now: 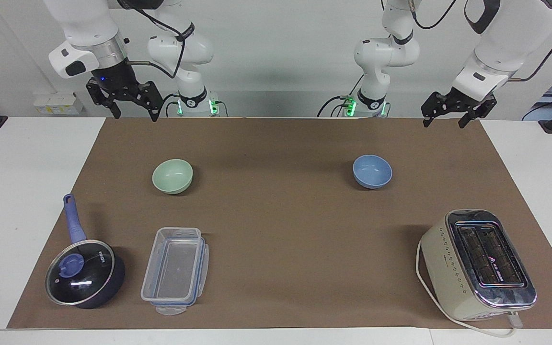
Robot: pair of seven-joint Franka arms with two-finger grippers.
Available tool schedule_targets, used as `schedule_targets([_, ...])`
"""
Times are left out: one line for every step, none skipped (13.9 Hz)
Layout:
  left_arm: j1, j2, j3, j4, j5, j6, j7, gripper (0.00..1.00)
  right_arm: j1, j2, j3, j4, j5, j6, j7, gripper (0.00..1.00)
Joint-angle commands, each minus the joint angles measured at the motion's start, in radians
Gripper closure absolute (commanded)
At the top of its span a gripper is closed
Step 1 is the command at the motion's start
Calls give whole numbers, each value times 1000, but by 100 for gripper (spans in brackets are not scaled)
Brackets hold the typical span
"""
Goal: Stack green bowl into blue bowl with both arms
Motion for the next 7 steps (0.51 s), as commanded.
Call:
schedule_targets([0,0,-6,-5,25,9,-11,0,-12,-2,1,10,21,-13,-20,0])
schedule_targets([6,2,-6,-3,20,15,-16,0,-12,-2,1,10,21,-13,-20,0])
schedule_targets([6,-1,-4,-9,20,15,-19,0,-12,-2,1,10,21,-13,-20,0])
schedule_targets([6,-1,-3,-12,20,19,-18,0,-12,-2,1,10,21,-13,-20,0])
schedule_targets([6,-3,-3,-15,18,23,-18,0,-12,-2,1,10,21,-13,-20,0])
schedule_targets([6,-7,-1,-29,18,23,-8,0,-12,-2,1,10,21,-13,-20,0])
schedule_targets([11,-20,-1,-52,18,26,-2,0,-12,-2,1,10,21,-13,-20,0])
